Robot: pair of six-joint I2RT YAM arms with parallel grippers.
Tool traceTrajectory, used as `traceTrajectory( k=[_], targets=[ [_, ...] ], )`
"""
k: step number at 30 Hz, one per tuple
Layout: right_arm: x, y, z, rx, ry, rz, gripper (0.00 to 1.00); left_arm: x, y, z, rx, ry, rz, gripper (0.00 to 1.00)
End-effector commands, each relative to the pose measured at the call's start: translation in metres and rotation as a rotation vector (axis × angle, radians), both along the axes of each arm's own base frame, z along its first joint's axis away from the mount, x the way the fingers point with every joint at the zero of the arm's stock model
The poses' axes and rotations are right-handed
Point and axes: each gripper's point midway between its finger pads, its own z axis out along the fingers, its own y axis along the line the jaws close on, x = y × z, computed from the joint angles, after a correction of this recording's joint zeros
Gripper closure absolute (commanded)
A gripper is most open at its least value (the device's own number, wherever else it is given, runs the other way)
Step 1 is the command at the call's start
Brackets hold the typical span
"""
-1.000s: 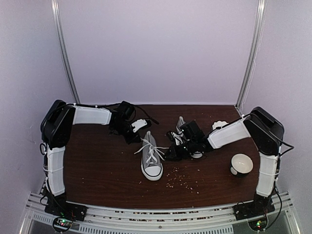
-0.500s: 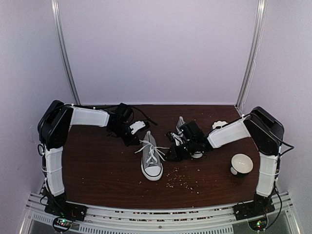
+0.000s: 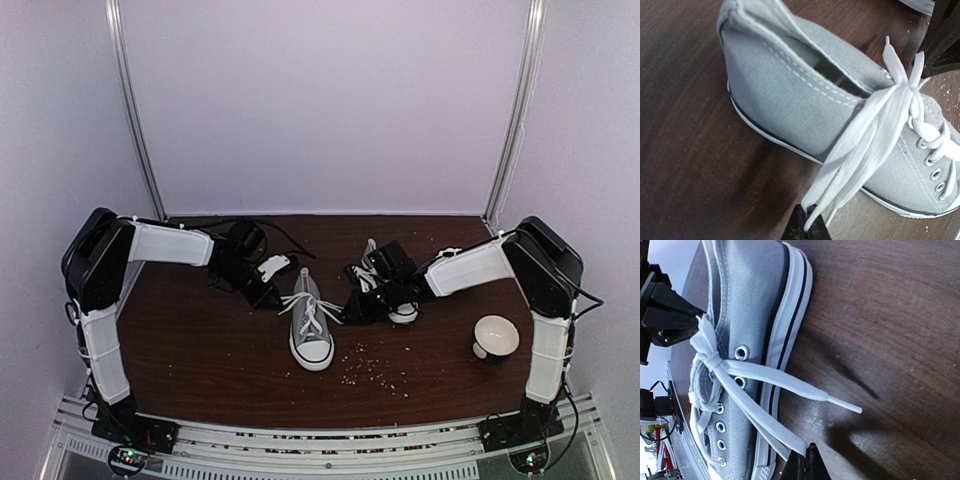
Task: Tie the shoes
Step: Pull the loops with the shoelace from the shoe, then pick up the shoe from the center of the board.
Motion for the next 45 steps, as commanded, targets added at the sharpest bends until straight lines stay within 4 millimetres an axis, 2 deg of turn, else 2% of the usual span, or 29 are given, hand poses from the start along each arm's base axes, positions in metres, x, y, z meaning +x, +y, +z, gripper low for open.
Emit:
traceTrajectory(
  k=[1,6,11,16,17,18,20,23,25,27,29,30,33,35,36,38,40,42,45],
  targets=[
    [0.002,-0.018,-0.022,-0.047,0.037,-0.048,1.0,-0.018,0.007,-0.018,0.04,0.127,0.035,1.0],
    [-0.002,-0.019,-0.034,-0.051,0.066,-0.049,1.0,-0.024,0.013,-0.036,0.084,0.171,0.039,1.0],
    [-0.004,-0.021,-0.035,-0.051,0.069,-0.047,1.0,-0.021,0.013,-0.038,0.093,0.162,0.035,1.0],
    [-0.005,-0.013,-0.015,0.002,0.043,-0.02,1.0,-0.02,0.006,-0.029,0.05,0.154,0.018,1.0],
    [-0.005,-0.011,-0.008,0.018,0.033,-0.013,0.95,-0.019,0.004,-0.024,0.033,0.139,0.02,1.0],
    [-0.005,-0.01,0.001,0.031,0.015,-0.006,0.85,-0.016,0.002,-0.016,0.011,0.117,0.021,1.0],
    [-0.005,-0.011,0.016,0.041,-0.02,-0.003,0.78,-0.01,-0.001,0.005,-0.021,0.064,0.024,0.78],
    [-0.007,-0.016,0.036,0.02,-0.058,0.001,0.72,-0.007,-0.003,0.033,-0.054,0.004,0.009,0.6],
    [-0.01,-0.019,0.047,-0.005,-0.082,0.012,0.71,-0.013,-0.003,0.049,-0.067,-0.013,-0.019,0.56],
    [-0.012,-0.022,0.06,-0.024,-0.11,0.015,0.67,-0.02,0.002,0.057,-0.052,0.003,-0.024,0.53],
    [-0.013,-0.026,0.069,-0.068,-0.131,0.016,0.61,-0.029,0.008,0.061,-0.033,0.03,-0.026,0.5],
    [-0.011,-0.03,0.071,-0.105,-0.14,0.018,0.58,-0.032,0.01,0.063,-0.022,0.041,-0.024,0.44],
    [-0.002,-0.035,0.078,-0.201,-0.185,-0.001,0.53,-0.033,0.021,0.065,0.027,0.051,0.031,0.42],
    [0.008,-0.023,0.089,-0.207,-0.24,-0.011,0.5,-0.03,0.027,0.074,0.033,0.021,0.081,0.41],
    [0.014,-0.014,0.098,-0.209,-0.271,-0.018,0.45,-0.026,0.031,0.08,0.028,-0.012,0.114,0.41],
    [0.036,0.013,0.114,-0.21,-0.342,-0.041,0.42,-0.02,0.042,0.093,0.018,-0.09,0.191,0.4],
    [0.055,0.035,0.12,-0.225,-0.397,-0.093,0.36,-0.013,0.057,0.107,0.008,-0.156,0.275,0.39],
    [0.074,0.049,0.121,-0.248,-0.438,-0.151,0.27,-0.012,0.07,0.116,0.003,-0.197,0.333,0.38],
    [0.092,0.066,0.113,-0.27,-0.457,-0.201,0.22,-0.018,0.077,0.122,-0.014,-0.211,0.362,0.37]
  ],
)
